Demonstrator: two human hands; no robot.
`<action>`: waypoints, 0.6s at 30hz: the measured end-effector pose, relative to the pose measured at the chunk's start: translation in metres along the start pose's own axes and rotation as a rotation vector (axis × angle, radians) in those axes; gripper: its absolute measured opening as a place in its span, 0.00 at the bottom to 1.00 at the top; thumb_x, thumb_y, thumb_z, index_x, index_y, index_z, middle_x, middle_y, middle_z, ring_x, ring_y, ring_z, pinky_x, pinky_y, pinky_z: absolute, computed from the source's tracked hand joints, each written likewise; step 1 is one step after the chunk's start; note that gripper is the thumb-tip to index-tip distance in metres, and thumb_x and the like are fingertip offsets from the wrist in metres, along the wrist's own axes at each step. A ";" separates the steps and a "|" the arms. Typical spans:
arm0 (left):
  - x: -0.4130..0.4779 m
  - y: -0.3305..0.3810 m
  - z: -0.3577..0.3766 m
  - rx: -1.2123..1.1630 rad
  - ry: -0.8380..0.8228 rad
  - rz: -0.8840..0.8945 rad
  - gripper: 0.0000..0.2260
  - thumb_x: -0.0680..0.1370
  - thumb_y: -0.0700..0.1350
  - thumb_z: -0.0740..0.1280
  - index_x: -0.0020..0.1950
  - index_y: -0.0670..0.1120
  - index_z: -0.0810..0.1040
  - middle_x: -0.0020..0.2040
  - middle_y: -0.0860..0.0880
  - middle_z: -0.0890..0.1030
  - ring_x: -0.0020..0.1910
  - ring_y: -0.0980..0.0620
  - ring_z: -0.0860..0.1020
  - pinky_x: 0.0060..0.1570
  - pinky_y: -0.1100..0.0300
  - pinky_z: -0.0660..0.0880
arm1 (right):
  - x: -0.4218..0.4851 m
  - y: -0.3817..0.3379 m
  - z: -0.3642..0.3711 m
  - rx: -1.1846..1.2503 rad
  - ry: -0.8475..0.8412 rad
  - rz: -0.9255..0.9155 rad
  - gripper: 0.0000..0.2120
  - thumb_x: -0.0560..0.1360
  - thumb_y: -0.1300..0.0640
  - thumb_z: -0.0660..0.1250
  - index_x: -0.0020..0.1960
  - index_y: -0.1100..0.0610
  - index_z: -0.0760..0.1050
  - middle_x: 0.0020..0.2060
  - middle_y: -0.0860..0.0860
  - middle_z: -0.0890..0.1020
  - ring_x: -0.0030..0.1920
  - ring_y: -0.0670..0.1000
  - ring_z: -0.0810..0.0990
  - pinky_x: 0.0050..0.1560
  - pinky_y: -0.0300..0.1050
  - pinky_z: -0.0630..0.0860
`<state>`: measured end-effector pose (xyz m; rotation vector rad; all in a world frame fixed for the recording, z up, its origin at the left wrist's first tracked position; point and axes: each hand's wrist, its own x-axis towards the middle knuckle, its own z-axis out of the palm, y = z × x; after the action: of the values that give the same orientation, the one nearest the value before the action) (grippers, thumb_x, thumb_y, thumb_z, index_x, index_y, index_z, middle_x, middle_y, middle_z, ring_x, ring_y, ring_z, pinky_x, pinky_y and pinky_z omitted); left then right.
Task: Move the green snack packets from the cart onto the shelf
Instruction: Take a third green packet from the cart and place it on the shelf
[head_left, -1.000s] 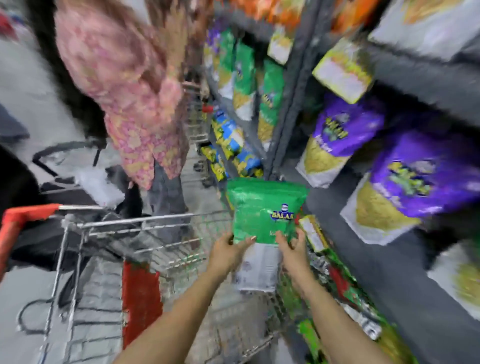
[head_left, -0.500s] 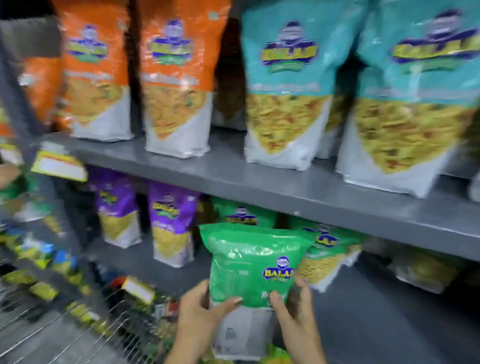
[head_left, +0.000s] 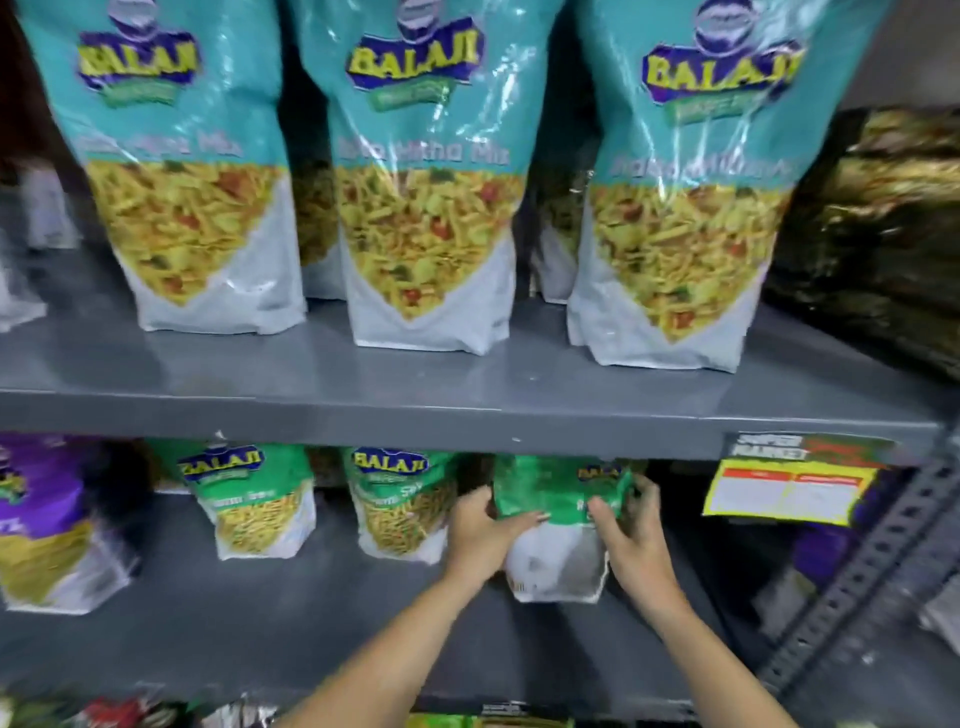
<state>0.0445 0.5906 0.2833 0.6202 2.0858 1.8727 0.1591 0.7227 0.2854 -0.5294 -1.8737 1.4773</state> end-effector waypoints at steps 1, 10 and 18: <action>0.007 -0.005 0.005 0.018 0.014 -0.009 0.13 0.62 0.39 0.80 0.34 0.52 0.78 0.28 0.60 0.81 0.28 0.70 0.77 0.32 0.72 0.73 | 0.008 0.007 -0.003 -0.013 -0.006 -0.008 0.17 0.74 0.62 0.66 0.57 0.46 0.67 0.54 0.47 0.78 0.54 0.37 0.78 0.59 0.37 0.73; 0.014 -0.036 0.026 0.143 0.141 0.000 0.23 0.64 0.52 0.78 0.54 0.42 0.79 0.51 0.45 0.84 0.50 0.51 0.81 0.54 0.55 0.78 | 0.018 0.034 -0.001 0.096 -0.041 0.133 0.09 0.78 0.51 0.61 0.57 0.43 0.67 0.54 0.36 0.75 0.52 0.29 0.74 0.60 0.39 0.66; -0.028 -0.049 0.063 -0.086 0.294 -0.257 0.17 0.79 0.53 0.58 0.60 0.42 0.70 0.56 0.40 0.76 0.53 0.44 0.75 0.54 0.52 0.71 | 0.011 0.051 -0.006 0.354 -0.079 0.414 0.27 0.75 0.36 0.47 0.64 0.49 0.71 0.62 0.49 0.77 0.61 0.47 0.76 0.59 0.44 0.70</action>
<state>0.0920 0.6283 0.2244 0.0525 2.1201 1.9832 0.1511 0.7485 0.2404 -0.7225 -1.5644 2.0750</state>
